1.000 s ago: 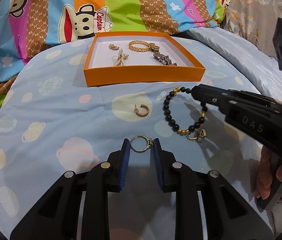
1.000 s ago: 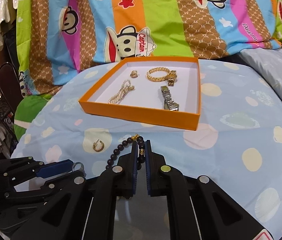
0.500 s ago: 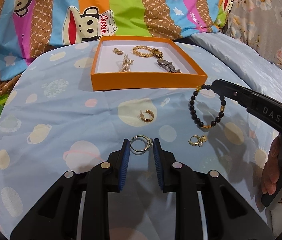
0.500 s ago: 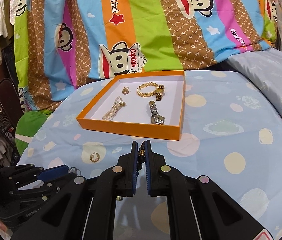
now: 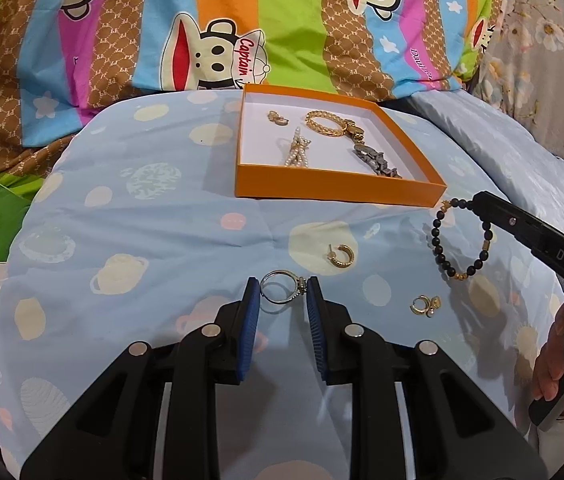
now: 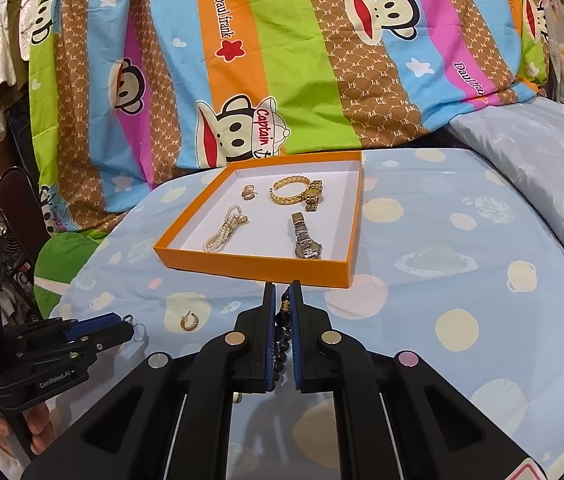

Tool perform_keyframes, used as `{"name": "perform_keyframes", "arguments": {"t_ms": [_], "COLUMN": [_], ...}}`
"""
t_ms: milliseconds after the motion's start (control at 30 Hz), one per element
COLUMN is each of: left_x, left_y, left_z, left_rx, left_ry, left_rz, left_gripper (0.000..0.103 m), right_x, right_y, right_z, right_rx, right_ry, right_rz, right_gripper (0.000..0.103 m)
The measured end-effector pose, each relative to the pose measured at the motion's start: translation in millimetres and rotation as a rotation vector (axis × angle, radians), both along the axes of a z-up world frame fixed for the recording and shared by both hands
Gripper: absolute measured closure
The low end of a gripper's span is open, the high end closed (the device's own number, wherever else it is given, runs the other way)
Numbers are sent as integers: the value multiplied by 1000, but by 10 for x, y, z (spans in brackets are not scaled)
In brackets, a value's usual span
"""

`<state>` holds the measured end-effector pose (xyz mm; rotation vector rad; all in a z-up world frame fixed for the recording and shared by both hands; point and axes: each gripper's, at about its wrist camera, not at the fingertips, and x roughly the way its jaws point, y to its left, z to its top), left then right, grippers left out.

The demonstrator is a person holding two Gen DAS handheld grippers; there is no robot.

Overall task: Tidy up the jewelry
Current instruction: 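Carry the ring and bead bracelet into the orange box and open both grippers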

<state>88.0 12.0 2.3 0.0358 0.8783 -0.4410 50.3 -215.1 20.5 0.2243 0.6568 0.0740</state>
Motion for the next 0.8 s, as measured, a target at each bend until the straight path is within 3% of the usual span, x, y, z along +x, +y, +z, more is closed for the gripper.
{"name": "perform_keyframes", "arguments": {"t_ms": [433,800], "left_x": [3,461], "left_y": [71,-84], "left_z": [199,738], "left_rx": [-41,7], "left_ry": [-21,-124], "left_rz": [-9,-20], "left_gripper": [80,80], "right_x": [-65,336], "right_y": [146,287], "right_z": [255,748], "right_rx": [-2,-58], "right_ry": [-40,-103], "right_rz": [60,91], "right_gripper": [97,97]}}
